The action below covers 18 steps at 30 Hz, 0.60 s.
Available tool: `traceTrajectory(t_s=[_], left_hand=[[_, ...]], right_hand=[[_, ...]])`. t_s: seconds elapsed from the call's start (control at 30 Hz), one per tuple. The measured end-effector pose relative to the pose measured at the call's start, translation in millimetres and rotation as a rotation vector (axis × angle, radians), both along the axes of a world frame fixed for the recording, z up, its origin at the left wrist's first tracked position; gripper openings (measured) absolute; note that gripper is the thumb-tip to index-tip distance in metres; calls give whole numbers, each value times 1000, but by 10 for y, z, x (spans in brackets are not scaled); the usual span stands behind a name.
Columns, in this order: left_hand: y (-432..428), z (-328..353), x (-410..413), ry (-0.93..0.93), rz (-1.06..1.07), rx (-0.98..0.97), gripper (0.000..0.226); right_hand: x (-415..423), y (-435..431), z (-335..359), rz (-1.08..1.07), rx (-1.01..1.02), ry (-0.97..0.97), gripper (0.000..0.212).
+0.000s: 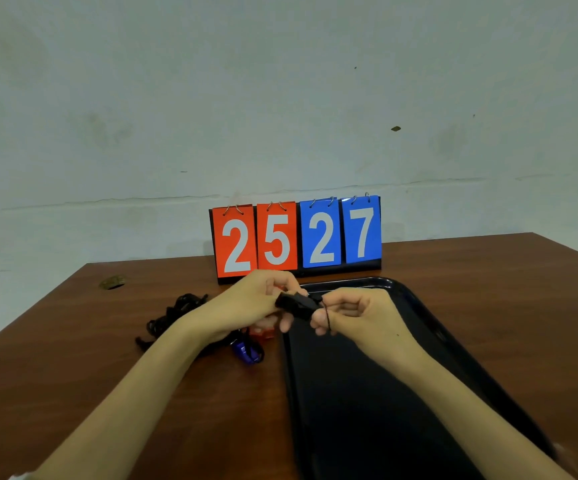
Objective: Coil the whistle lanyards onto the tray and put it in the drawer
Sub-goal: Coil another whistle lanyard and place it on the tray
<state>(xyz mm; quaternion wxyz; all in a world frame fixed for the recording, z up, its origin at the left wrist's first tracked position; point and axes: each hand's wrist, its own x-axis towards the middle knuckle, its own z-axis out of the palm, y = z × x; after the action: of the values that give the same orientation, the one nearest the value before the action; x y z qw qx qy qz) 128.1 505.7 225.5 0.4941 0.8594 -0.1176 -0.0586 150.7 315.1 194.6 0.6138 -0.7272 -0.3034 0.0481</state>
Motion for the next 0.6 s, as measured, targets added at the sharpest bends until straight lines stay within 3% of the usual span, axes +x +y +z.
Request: traceTrajectory(t_s=[0.1, 0.23, 0.4, 0.6], left_hand=[[-70, -67, -1, 69, -59, -130, 23], [-218, -102, -21, 114, -80, -110, 30], [-324, -69, -39, 19, -10, 169, 23], [-204, 7, -74, -122, 10, 459, 20]], right_hand=[[20, -15, 2, -113, 120, 23, 13], [79, -35, -23, -334, 164, -4, 10], [125, -49, -120, -542, -90, -259, 13], [107, -40, -183, -422, -384, -424, 14]])
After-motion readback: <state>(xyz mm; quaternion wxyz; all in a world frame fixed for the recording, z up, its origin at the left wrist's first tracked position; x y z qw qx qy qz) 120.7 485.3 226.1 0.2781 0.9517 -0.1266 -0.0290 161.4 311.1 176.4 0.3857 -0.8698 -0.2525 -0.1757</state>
